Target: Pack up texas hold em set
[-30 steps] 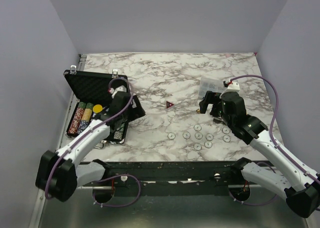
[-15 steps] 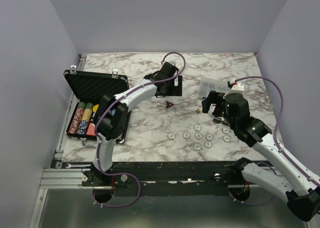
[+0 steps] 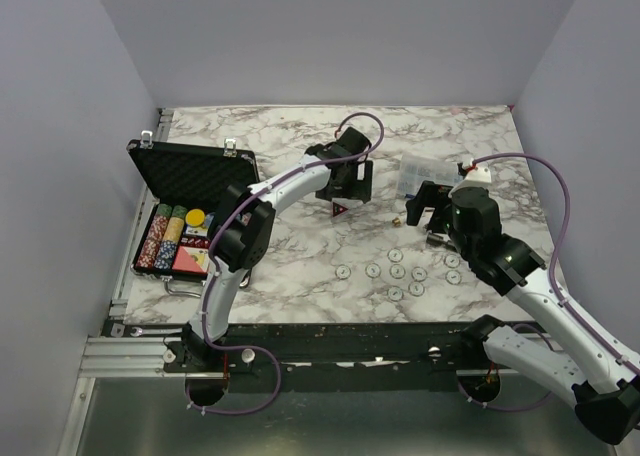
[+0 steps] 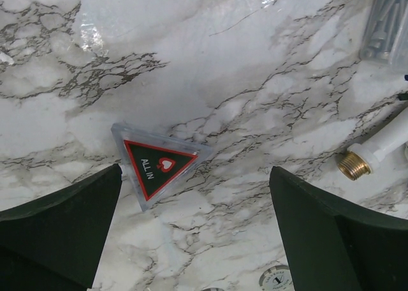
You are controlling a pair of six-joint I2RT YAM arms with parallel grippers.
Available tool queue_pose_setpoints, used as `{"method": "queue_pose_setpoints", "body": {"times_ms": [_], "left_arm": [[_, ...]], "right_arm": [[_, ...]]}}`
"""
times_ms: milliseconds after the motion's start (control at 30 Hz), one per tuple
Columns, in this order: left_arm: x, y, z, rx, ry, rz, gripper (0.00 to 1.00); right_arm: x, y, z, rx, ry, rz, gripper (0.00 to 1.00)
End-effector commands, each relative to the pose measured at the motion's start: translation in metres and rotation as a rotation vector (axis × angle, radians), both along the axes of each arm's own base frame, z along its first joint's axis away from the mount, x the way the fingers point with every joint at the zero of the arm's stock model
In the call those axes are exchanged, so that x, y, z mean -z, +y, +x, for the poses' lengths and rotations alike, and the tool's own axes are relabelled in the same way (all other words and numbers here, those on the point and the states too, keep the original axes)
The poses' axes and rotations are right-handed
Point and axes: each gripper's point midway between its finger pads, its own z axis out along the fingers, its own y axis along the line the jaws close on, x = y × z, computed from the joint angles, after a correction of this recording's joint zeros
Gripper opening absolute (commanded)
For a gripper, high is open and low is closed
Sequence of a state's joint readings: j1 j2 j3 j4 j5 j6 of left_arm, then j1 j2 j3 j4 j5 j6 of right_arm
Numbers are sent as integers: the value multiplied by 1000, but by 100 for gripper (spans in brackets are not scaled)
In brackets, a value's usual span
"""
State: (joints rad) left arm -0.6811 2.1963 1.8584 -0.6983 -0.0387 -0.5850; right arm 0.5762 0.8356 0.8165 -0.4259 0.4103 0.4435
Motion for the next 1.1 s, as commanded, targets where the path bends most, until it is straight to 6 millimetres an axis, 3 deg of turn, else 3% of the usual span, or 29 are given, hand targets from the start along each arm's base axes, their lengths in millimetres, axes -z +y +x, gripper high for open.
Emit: {"method": "queue_pose_setpoints", "body": {"times_ms": [0, 133, 333, 600, 1067], "left_arm": [[5, 15, 0, -93, 10, 81, 99], [13, 13, -6, -113, 86, 72, 92], [27, 11, -12, -161, 145, 77, 91], [30, 23, -12, -213, 158, 136, 91], [29, 14, -13, -189, 228, 135, 90]], "right_arm": [[2, -4, -1, 15, 4, -19, 100], [1, -5, -1, 18, 2, -19, 100], [3, -6, -2, 21, 7, -21, 100], [7, -5, -2, 20, 15, -21, 100], [10, -4, -1, 18, 25, -21, 100]]}}
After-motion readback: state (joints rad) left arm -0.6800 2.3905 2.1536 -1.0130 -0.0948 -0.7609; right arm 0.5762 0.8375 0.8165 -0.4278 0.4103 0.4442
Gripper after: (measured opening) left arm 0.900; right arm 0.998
